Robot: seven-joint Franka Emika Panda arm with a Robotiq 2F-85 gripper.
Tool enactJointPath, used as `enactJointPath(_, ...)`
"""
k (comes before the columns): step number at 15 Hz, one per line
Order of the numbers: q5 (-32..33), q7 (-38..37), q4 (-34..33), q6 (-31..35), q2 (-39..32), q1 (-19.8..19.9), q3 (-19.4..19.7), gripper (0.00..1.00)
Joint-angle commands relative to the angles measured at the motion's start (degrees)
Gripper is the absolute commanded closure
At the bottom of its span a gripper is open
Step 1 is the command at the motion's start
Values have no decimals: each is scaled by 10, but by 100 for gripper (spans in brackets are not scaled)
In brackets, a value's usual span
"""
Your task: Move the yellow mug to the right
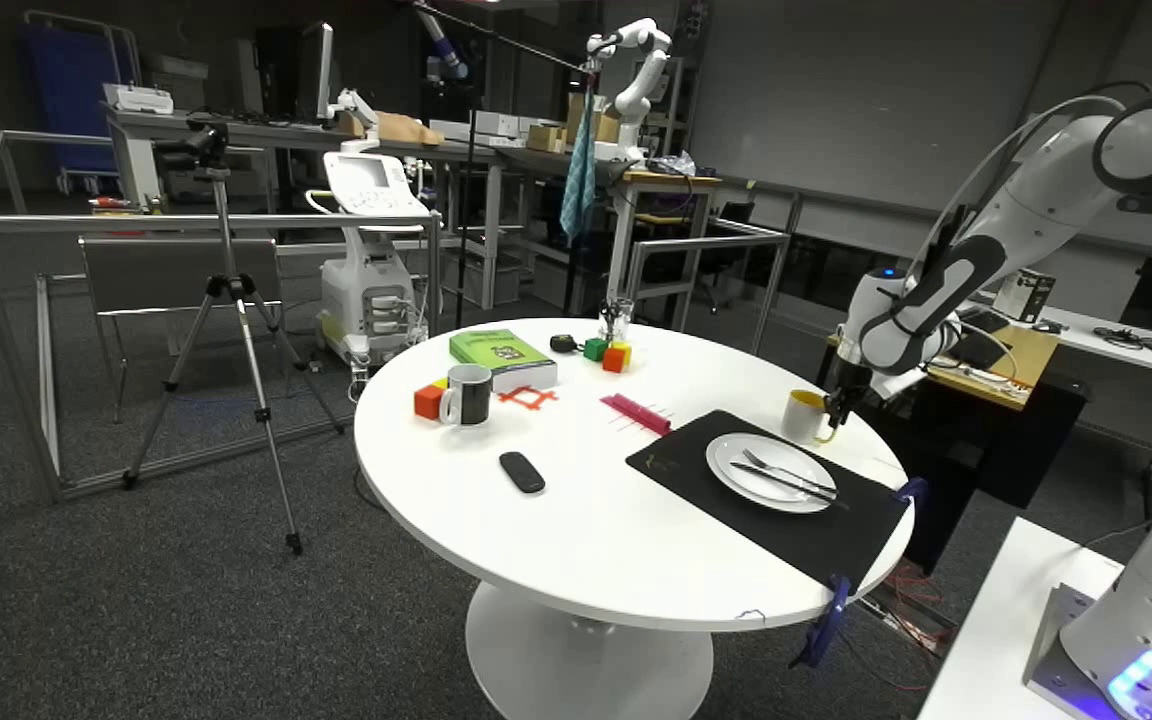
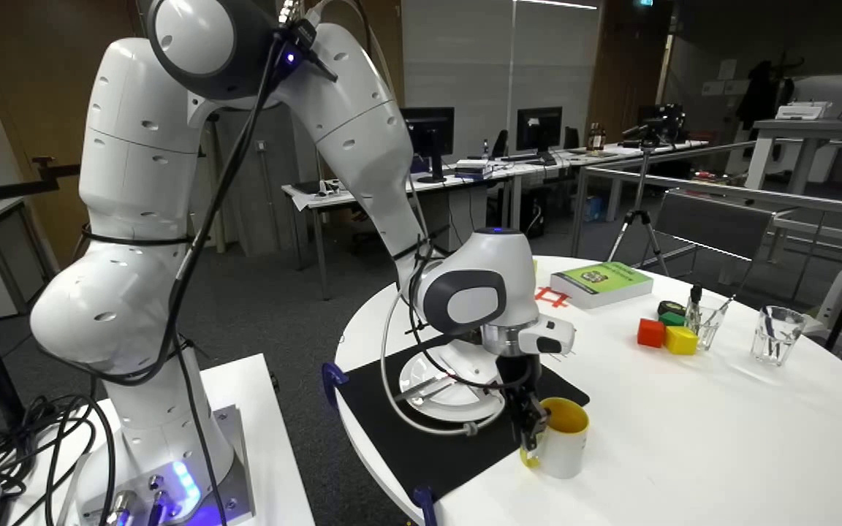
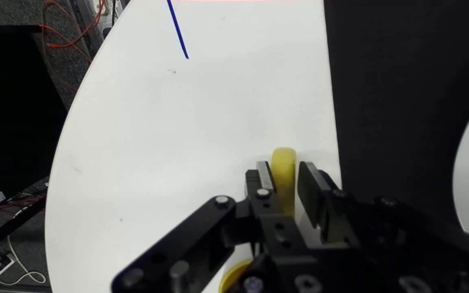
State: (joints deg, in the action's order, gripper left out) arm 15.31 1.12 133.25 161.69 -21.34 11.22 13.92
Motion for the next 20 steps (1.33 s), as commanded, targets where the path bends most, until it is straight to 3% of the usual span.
enactJointPath(1, -5, -11, -14, -7, -2, -12, 16, 42)
enactJointPath(7, -6, -17, -14, -5, 2, -13, 22, 0)
enactJointPath(20, -93, -6, 20, 9, 44, 4, -16, 0)
